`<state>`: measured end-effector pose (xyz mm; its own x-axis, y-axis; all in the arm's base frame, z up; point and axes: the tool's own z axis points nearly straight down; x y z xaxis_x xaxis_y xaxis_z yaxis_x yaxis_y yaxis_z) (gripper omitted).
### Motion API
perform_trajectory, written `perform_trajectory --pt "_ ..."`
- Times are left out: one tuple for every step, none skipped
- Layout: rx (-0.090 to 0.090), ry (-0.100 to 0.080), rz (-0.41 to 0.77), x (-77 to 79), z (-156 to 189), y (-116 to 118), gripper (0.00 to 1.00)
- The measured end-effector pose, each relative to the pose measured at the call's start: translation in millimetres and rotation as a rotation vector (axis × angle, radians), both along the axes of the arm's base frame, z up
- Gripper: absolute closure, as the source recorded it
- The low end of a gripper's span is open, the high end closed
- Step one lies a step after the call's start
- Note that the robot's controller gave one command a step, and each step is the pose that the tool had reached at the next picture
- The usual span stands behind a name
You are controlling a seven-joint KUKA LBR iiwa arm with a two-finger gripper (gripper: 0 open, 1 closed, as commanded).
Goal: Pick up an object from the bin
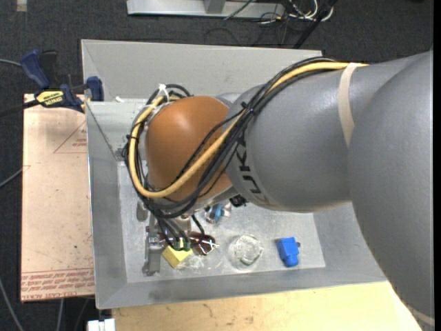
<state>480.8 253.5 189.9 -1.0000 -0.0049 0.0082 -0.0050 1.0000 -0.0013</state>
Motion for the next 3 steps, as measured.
perform_trajectory --pt "0.002 -0.008 -0.005 2.4 4 -2 0.00" --pt "0.003 -0.011 -0.078 23.9 -94 -75 0.00" --pt "0.001 -0.005 -0.046 18.4 -93 -94 0.00"
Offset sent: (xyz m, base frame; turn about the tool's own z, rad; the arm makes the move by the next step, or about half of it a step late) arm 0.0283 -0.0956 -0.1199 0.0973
